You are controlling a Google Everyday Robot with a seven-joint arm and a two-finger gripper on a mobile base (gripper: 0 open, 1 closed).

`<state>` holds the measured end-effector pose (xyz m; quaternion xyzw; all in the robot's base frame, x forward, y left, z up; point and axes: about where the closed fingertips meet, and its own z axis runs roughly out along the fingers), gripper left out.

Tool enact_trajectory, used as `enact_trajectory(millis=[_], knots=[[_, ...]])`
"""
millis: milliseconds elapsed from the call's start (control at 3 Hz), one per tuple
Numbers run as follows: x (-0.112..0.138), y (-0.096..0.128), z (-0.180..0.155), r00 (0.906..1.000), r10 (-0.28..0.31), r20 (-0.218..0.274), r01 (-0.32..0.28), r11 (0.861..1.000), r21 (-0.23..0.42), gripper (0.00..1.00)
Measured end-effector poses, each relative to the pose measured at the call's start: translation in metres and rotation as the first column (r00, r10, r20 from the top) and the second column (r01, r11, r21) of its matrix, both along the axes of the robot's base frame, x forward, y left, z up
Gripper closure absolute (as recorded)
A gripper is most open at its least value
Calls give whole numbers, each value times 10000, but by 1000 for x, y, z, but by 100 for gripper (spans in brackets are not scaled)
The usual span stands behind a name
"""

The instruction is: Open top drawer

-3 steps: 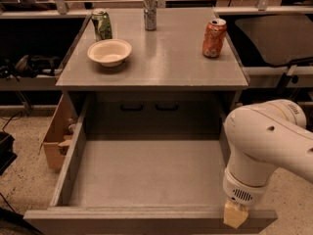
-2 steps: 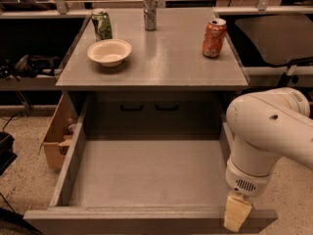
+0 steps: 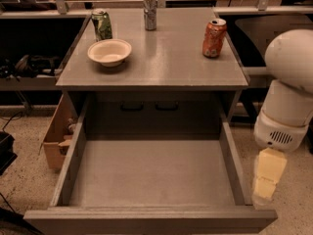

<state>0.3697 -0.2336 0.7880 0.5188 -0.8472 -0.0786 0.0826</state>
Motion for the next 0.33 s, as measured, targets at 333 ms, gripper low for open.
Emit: enact_trajectory(millis=[333], knots=[[22, -32, 55, 9948, -65, 1015, -5, 9977, 680, 0]])
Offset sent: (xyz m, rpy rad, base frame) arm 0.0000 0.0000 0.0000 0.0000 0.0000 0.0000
